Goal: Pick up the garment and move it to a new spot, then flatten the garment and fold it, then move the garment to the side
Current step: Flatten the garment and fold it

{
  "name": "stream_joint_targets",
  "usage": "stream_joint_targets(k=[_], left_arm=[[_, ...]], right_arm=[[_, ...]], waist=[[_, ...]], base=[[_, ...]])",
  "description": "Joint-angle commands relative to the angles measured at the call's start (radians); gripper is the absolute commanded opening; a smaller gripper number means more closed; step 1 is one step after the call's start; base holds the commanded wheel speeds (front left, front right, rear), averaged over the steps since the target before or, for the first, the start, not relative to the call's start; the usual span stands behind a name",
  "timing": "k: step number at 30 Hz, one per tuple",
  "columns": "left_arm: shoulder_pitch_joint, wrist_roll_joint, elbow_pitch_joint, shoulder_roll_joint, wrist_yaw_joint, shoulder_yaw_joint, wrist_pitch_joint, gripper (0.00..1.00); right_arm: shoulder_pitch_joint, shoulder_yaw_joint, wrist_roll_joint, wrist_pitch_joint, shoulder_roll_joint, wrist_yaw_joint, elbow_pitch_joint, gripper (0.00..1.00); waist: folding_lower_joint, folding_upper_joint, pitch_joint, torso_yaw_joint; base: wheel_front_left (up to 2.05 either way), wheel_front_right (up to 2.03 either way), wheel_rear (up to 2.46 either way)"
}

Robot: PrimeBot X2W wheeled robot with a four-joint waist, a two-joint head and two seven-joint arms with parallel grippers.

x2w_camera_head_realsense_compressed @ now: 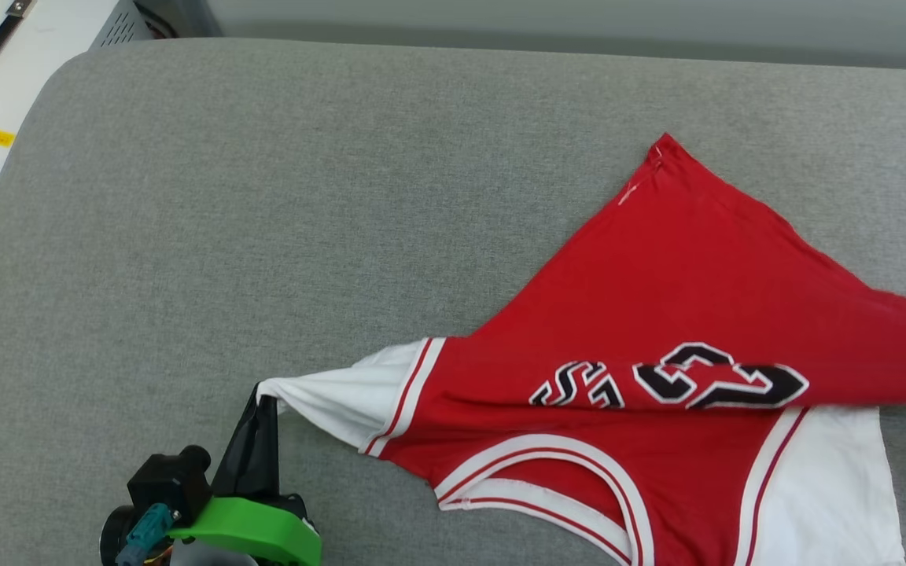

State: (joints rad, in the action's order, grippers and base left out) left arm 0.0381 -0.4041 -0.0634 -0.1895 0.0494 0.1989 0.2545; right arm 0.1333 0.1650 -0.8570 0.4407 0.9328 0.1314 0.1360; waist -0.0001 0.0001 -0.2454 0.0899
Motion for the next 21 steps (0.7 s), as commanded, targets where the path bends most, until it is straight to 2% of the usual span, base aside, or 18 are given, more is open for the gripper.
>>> stream_joint_targets(k=[1, 6, 10, 16, 17, 18, 21], left_arm=[[0.016, -0.002, -0.004, -0.01, 0.005, -0.006, 0.002, 0.0], [0.021, -0.008, -0.016, -0.017, 0.005, -0.008, 0.0, 0.0], [0.019, -0.012, -0.025, -0.017, 0.005, -0.007, 0.001, 0.0], [0.014, -0.016, -0.039, -0.015, 0.004, -0.007, 0.002, 0.0], [0.014, -0.016, -0.041, -0.015, 0.004, -0.008, 0.002, 0.0], [0.013, -0.016, -0.042, -0.016, 0.003, -0.008, 0.003, 0.0], [0.007, -0.015, -0.045, -0.017, 0.002, -0.005, 0.003, 0.0]], right_arm=[[-0.052, -0.029, -0.001, -0.006, -0.025, -0.001, -0.009, 0.0], [-0.293, -0.165, 0.043, 0.018, -0.152, -0.001, -0.051, 0.0], [-0.43, -0.214, 0.069, 0.067, -0.276, -0.001, -0.052, 0.0], [-0.473, -0.24, 0.11, 0.059, -0.384, -0.001, -0.024, 0.0], [-0.465, -0.242, 0.115, 0.054, -0.389, -0.001, -0.031, 0.45], [-0.454, -0.249, 0.119, 0.046, -0.393, -0.001, -0.04, 1.0], [-0.419, -0.278, 0.135, 0.023, -0.38, -0.001, -0.081, 1.0]], waist=[[0.0001, -0.0001, 0.033, -0.034], [0.0001, -0.0001, 0.046, -0.046], [0.0001, -0.0001, 0.048, -0.05], [0.0001, -0.0001, 0.047, -0.057], [0.0001, -0.0001, 0.047, -0.06], [0.0001, -0.0001, 0.047, -0.063], [0.0001, -0.0001, 0.049, -0.066]], base=[[0.0, 0.0, 0.0], [0.0, 0.0, 0.0], [0.0, 0.0, 0.0], [0.0, 0.0, 0.0], [0.0, 0.0, 0.0], [0.0, 0.0, 0.0], [0.0, 0.0, 0.0]])
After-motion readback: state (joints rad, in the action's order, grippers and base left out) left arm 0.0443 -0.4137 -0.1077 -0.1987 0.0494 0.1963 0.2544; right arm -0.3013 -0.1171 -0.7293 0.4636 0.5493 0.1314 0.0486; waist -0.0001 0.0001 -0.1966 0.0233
